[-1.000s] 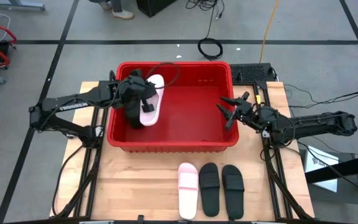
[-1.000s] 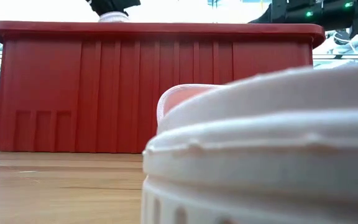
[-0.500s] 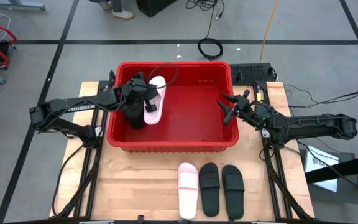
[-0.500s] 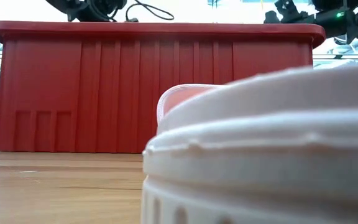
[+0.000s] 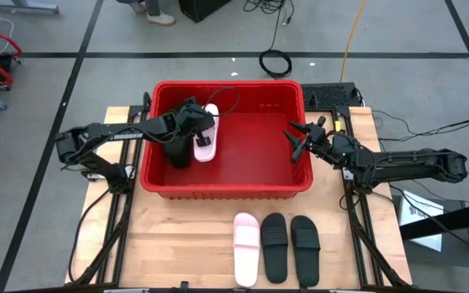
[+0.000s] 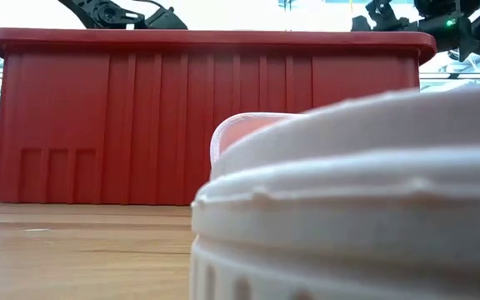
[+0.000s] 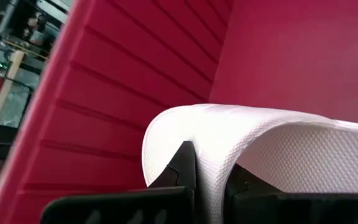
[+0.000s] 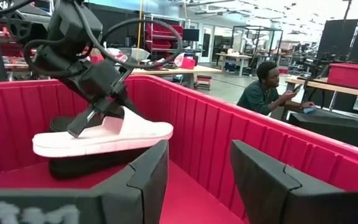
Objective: Pick and place slides into bin
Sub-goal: Put the left pink slipper into the organizer bin
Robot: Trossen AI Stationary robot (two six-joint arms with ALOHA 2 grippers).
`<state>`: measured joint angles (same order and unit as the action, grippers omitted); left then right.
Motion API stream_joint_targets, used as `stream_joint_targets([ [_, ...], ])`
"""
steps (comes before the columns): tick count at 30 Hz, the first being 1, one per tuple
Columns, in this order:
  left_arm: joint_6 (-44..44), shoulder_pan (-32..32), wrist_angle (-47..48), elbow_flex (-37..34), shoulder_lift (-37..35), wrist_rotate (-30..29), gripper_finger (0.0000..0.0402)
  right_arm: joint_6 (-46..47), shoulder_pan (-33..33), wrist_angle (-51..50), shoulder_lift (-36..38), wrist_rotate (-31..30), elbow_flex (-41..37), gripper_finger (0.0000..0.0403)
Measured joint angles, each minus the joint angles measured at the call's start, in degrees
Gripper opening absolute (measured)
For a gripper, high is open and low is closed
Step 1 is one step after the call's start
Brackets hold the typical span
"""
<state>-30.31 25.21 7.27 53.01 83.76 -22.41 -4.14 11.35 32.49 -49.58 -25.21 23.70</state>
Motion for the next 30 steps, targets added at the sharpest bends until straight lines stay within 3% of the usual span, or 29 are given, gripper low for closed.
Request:
stream_joint_targets([
  [12,-0.7,1.3,-0.4,0.0,0.3,2.4,0.0003,0.4,0.7,0.3,0.0,0.3,0.0,0.0164],
  [30,-2.4,4.1,-5.2,0.1,11.1,3.7,0.0014,0.6,0.7,0.3,0.0,1.5,0.0,0.0164],
])
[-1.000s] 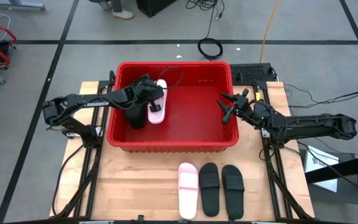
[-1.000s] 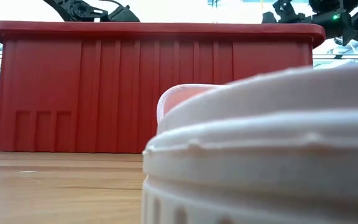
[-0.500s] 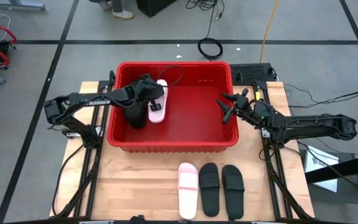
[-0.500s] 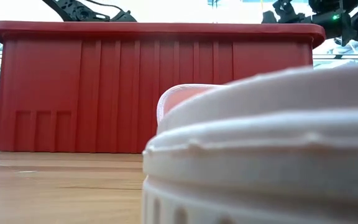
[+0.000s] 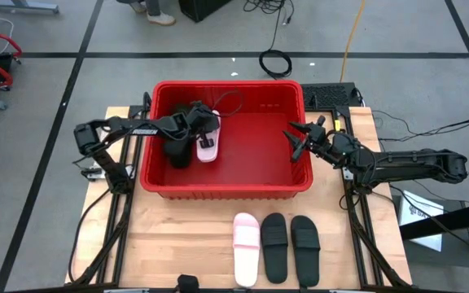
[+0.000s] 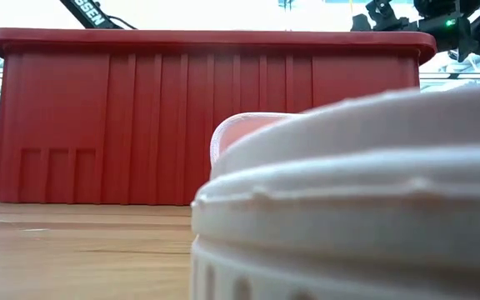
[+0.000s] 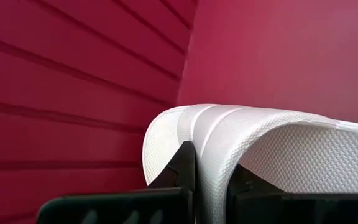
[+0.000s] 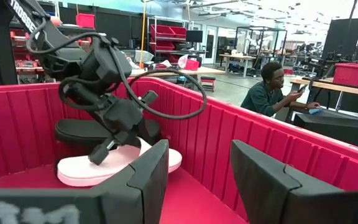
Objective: Pick and place slides into bin
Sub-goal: Put the left pink slipper into the organizer bin
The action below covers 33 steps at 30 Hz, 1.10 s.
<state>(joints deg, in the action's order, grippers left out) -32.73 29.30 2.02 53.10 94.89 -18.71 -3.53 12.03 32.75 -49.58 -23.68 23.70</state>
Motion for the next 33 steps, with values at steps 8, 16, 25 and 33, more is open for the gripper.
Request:
stream_joint_targets([
  [8,-0.5,2.4,-0.7,0.0,1.1,-1.4,0.0011,0.0,0.0,0.0,0.0,0.0,0.0,0.0164],
  [16,-0.9,2.8,-0.4,0.0,1.0,-0.8,0.0008,0.0,0.0,0.0,0.0,0.0,0.0,0.0164],
  [25,-1.9,2.8,-0.2,0.0,1.0,-0.8,0.0025,0.0,0.0,0.0,0.0,0.0,0.0,0.0164],
  [33,-2.1,2.9,1.7,0.0,1.0,-1.7,0.0087,0.1,0.0,0.0,0.0,0.0,0.0,0.0164],
])
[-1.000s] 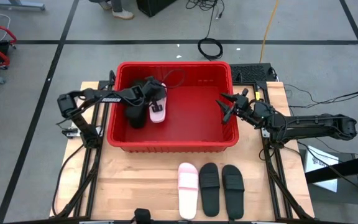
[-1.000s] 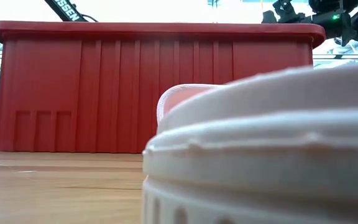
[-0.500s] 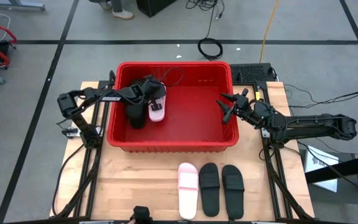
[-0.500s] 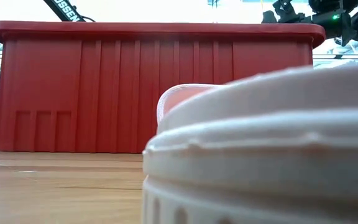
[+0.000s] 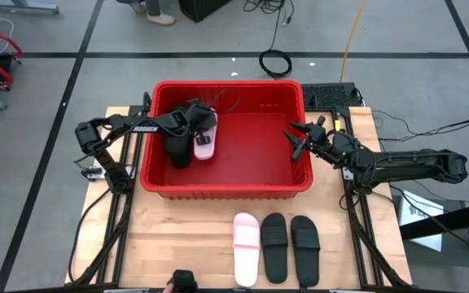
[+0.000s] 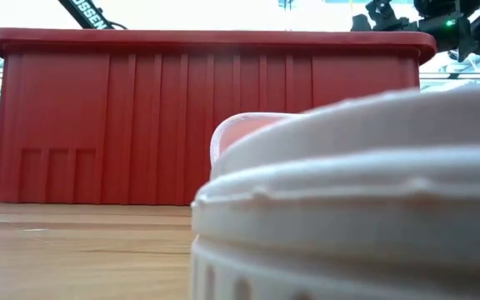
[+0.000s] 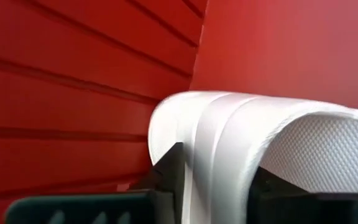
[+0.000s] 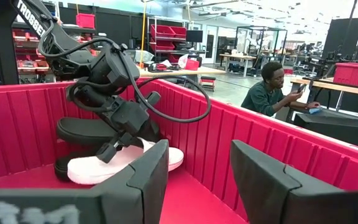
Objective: Pick and place slides into bin
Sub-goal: Put the left pink slipper into the organizer bin
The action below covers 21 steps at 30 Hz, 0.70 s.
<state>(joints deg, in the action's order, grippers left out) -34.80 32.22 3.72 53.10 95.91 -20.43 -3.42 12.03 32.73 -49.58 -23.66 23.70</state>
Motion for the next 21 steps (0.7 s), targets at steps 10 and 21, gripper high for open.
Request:
stream_joint_targets([
  [10,2.4,0.0,1.7,0.0,0.0,-0.8,0.0158,0.0,0.0,0.0,0.0,0.0,0.0,0.0164],
  [21,2.4,-2.3,2.4,0.0,0.0,-0.4,0.0175,0.7,0.0,0.0,0.0,0.0,0.0,0.0164],
])
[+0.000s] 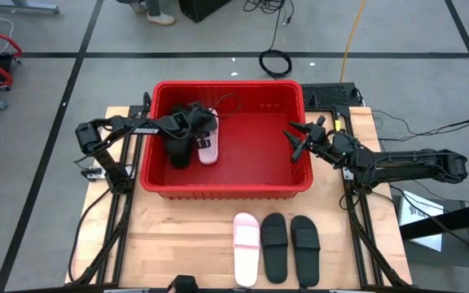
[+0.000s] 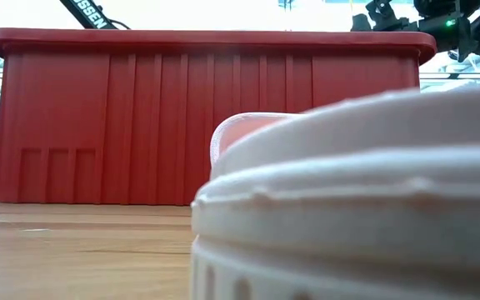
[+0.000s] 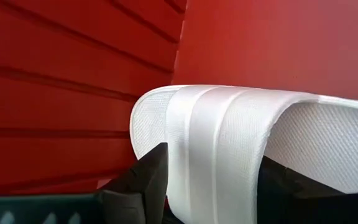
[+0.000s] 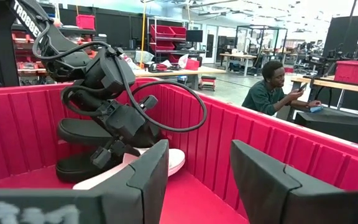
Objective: Pick and place slides into bin
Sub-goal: Put the left pink slipper into the organizer bin
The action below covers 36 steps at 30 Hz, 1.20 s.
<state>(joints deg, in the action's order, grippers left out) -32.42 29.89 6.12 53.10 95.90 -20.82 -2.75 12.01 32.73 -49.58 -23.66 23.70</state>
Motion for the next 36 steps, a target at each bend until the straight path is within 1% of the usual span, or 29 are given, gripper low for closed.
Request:
stream_joint_targets([
  [2,0.0,-0.3,0.2,0.0,0.0,-0.3,0.0175,0.5,0.0,0.0,0.0,0.0,0.0,0.0164],
  [7,-1.2,-0.3,1.6,0.0,0.0,-3.2,0.0175,0.6,0.0,-0.9,0.0,0.0,0.0,0.0164],
  [12,0.2,-0.3,2.4,0.0,0.0,-2.0,0.0175,1.1,0.0,-1.4,0.0,0.1,0.0,0.0164],
  [20,0.3,-2.3,2.7,0.0,0.0,-3.0,0.0175,1.2,0.0,-1.3,0.0,0.1,0.0,0.0164],
  [29,0.6,-2.3,4.3,0.0,-0.1,-3.2,0.0175,1.2,0.0,-1.3,0.0,0.1,0.0,0.0164],
  [36,1.9,-3.3,6.7,0.0,-3.7,-2.7,0.0175,1.2,0.0,-1.3,0.0,0.1,0.0,0.0164],
])
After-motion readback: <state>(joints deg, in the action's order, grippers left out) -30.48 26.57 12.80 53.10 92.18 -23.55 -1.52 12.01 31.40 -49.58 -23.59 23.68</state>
